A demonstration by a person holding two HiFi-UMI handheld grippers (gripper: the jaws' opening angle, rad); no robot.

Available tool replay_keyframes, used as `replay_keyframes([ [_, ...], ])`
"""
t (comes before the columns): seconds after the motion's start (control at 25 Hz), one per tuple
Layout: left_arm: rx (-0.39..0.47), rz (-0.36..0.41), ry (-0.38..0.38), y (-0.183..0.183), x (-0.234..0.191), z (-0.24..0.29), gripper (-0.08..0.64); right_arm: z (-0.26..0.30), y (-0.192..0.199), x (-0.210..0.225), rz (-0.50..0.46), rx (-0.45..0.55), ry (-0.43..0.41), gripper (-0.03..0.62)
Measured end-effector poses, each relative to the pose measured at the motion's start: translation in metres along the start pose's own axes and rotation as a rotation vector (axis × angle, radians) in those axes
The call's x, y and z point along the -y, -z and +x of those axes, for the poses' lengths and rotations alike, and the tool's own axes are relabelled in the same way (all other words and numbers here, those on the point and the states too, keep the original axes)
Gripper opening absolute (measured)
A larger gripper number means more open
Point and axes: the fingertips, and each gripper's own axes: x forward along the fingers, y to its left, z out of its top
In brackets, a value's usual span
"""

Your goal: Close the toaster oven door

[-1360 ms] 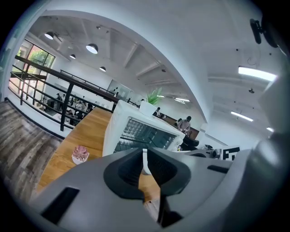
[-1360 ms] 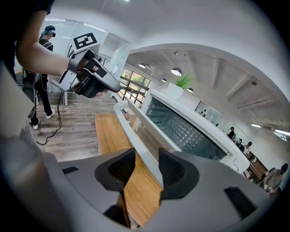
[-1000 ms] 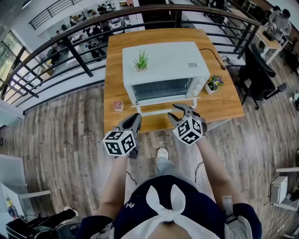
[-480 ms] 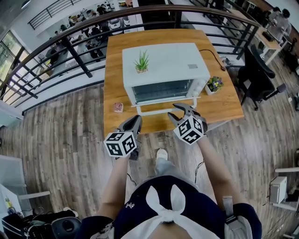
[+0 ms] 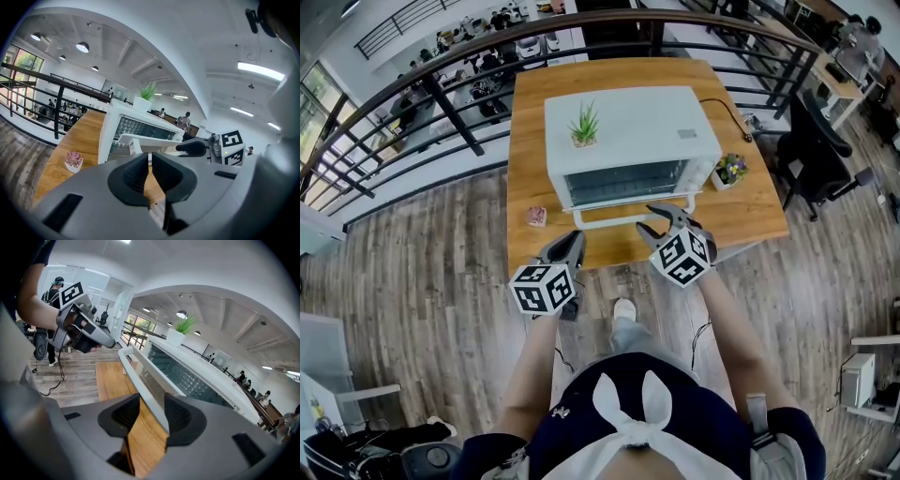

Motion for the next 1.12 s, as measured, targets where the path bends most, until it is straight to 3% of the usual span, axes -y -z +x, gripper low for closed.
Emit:
replay_keyframes([
  [1.12, 0.004, -0.011, 0.005, -0.004, -0.003, 0.003, 0.038, 0.008, -0.013, 0.024, 0.02, 0.007, -0.001, 0.175],
])
